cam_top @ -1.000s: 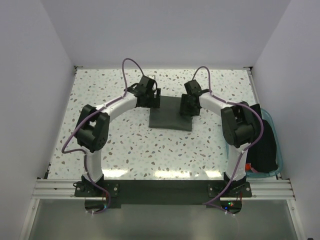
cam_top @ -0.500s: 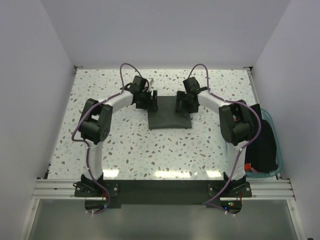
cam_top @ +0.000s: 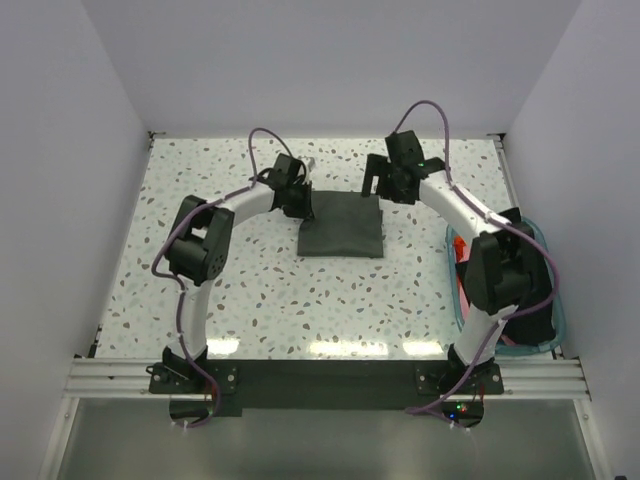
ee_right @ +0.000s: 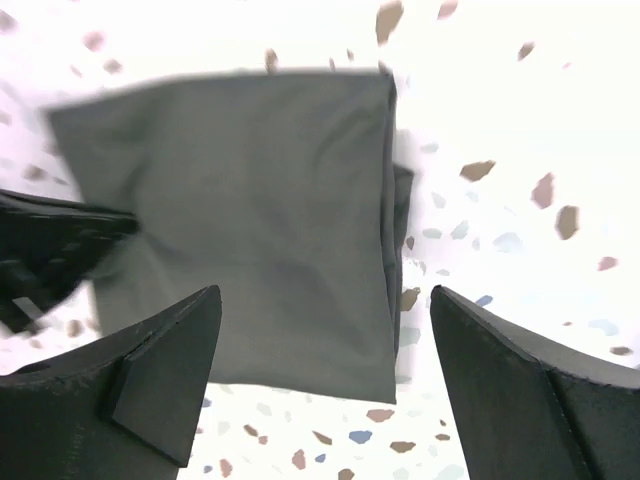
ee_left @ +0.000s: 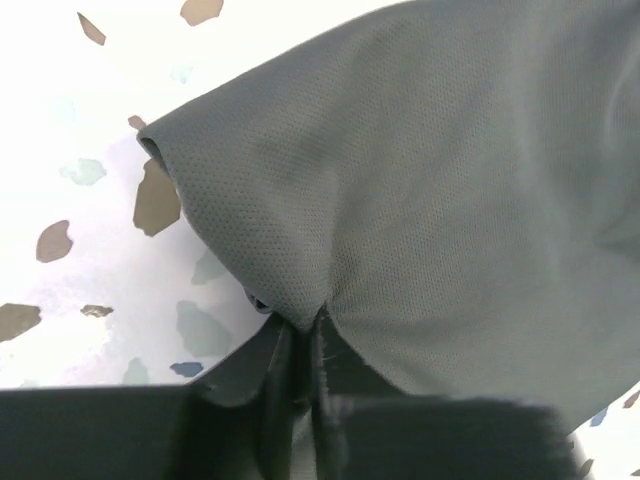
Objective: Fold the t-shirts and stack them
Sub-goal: Neatly place the folded tshirt to the corner
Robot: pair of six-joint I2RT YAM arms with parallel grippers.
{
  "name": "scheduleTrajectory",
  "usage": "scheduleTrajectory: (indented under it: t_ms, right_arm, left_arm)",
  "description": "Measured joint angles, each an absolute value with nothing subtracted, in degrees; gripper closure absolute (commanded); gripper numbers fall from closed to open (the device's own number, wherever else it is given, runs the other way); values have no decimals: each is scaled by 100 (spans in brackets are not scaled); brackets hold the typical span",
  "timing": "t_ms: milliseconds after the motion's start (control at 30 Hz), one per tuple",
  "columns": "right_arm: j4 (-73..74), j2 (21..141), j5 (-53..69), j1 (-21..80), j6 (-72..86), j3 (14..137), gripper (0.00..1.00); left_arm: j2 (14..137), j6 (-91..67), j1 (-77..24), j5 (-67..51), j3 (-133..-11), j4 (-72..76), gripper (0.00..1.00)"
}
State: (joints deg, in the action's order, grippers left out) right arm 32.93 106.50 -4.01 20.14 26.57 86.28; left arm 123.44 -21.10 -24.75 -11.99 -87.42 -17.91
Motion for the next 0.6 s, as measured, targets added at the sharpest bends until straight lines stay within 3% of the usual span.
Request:
scheduleTrajectory:
  t_ms: [333,600]
  right_arm:
    - [3339,9397,-464,1953,2788,8960,11]
    - [3345,9334,-327,1962,2814,8641,11]
  left_arm:
    - [12571,-2692,-2078,-1181,-9129,-1881,100]
    - [12276,-3730,10,-1050,-8501,-1315,100]
